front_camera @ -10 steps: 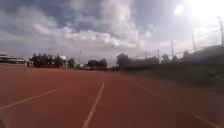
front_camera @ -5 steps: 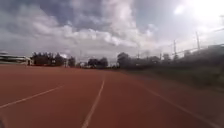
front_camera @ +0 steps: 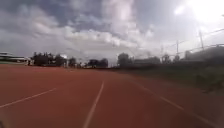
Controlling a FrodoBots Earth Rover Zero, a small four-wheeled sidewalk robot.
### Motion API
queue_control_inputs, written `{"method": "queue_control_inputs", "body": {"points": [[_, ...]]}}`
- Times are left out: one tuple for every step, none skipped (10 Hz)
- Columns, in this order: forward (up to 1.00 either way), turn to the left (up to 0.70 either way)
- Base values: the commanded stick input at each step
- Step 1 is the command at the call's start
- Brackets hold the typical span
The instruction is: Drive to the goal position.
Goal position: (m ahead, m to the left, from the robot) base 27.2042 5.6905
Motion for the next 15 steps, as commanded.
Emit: {"method": "queue_control_inputs", "body": {"points": [[0.7, 0.0], [0.7, 0.0], [0.7, 0.0], [0.7, 0.0], [0.7, 0.0], [0.7, 0.0], [0.7, 0.0], [0.7, 0.0], [0.7, 0.0], [0.7, 0.0], [0.7, 0.0], [0.7, 0.0], [0.7, 0.0], [0.7, 0.0], [0.7, 0.0]]}}
